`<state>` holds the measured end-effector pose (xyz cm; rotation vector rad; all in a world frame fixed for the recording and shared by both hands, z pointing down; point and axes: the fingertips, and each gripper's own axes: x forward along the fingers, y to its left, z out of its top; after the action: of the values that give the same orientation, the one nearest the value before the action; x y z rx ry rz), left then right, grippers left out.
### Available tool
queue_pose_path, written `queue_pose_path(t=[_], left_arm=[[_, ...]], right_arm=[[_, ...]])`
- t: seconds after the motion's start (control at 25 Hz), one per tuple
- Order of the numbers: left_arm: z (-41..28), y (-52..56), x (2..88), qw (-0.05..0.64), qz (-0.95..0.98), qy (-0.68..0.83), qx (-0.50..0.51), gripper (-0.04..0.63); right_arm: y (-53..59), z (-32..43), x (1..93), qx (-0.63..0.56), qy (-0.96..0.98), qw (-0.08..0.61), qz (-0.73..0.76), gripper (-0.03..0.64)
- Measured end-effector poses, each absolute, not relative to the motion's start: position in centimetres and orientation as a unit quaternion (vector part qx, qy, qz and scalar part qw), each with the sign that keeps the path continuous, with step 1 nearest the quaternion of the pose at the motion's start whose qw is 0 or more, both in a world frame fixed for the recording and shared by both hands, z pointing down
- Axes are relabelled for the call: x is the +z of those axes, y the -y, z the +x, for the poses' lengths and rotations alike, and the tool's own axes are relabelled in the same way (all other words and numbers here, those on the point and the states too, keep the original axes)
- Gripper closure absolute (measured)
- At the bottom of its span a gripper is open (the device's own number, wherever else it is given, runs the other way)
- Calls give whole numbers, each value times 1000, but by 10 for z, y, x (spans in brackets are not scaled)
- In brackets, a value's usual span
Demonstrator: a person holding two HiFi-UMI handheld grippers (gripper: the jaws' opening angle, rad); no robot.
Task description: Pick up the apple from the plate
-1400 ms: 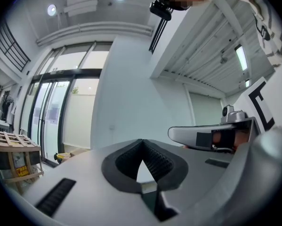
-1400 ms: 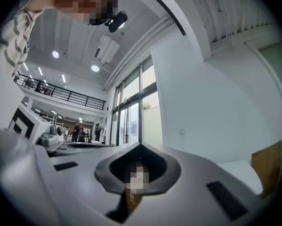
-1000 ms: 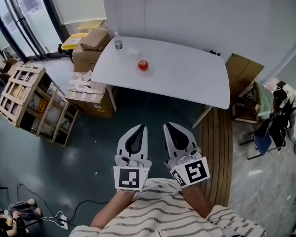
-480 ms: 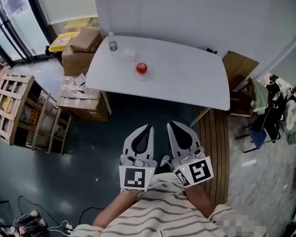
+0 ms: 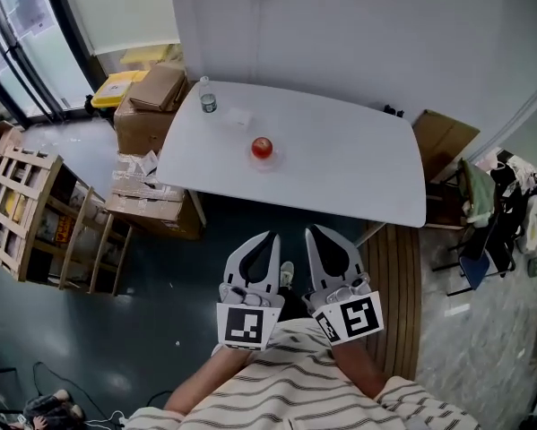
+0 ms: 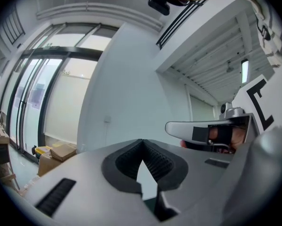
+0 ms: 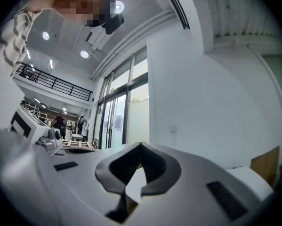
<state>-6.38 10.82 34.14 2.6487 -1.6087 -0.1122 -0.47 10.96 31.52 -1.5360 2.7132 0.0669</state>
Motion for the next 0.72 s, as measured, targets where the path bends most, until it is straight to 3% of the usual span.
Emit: queue_pose_path(t=[0.72], left_arm=[[-40,74,350,12,819,573,-17,592]], right_arm=[[78,21,317,13,-893,34,-449,604]])
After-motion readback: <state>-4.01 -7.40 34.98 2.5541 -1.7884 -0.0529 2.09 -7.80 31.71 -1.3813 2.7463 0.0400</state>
